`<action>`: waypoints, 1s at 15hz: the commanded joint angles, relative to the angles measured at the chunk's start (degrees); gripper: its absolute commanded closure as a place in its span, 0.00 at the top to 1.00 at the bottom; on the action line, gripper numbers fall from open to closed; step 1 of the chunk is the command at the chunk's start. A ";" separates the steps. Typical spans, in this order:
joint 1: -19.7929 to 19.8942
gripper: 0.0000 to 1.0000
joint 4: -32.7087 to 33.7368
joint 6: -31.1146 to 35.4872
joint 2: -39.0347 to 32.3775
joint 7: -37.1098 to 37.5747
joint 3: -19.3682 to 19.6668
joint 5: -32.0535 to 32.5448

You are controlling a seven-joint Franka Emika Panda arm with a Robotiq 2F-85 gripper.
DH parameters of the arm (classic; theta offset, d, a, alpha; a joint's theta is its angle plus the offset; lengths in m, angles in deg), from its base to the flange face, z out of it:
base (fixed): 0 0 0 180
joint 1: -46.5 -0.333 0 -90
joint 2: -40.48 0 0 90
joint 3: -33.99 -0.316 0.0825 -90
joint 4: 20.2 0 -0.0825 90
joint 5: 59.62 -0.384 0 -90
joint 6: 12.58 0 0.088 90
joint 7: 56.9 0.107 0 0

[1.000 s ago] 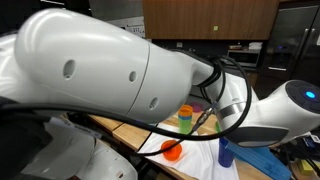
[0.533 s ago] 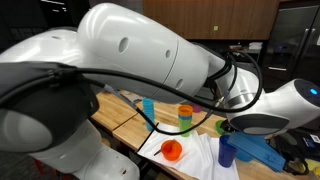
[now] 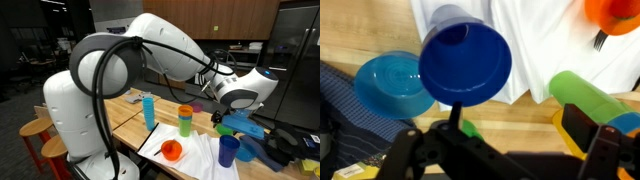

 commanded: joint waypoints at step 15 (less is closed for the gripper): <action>17.19 1.00 4.88 -1.60 -6.68 22.19 -18.12 8.05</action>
